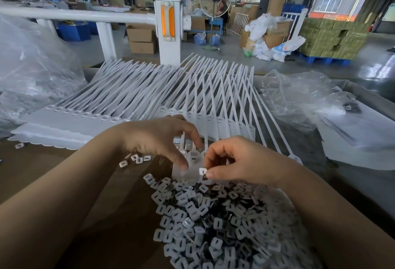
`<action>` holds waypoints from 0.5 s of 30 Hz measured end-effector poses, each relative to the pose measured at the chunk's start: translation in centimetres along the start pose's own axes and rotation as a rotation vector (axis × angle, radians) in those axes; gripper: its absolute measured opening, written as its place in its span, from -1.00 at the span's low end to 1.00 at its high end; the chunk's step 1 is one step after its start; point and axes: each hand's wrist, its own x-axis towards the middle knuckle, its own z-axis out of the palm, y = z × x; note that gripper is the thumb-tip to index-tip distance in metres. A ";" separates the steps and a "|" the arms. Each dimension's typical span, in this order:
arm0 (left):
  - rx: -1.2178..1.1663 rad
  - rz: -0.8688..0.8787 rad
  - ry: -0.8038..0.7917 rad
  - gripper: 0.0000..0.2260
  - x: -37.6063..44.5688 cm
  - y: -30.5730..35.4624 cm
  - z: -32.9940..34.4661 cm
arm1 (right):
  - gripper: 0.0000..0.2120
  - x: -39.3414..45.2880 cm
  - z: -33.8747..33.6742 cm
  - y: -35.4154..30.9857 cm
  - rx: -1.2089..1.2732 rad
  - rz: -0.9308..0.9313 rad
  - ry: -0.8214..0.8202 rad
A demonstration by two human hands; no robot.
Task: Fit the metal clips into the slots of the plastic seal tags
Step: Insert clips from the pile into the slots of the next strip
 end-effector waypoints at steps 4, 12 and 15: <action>-0.049 0.038 -0.059 -0.69 -0.1 0.4 0.1 | -0.93 -0.1 -0.1 0.0 -0.018 -0.001 -0.047; -0.071 -0.004 -0.085 -0.79 -0.1 0.6 0.2 | -0.92 0.1 0.0 0.5 -0.077 0.012 -0.053; -0.070 -0.017 -0.093 -0.80 -0.1 0.8 0.3 | -0.89 0.1 0.1 0.5 -0.091 0.027 -0.108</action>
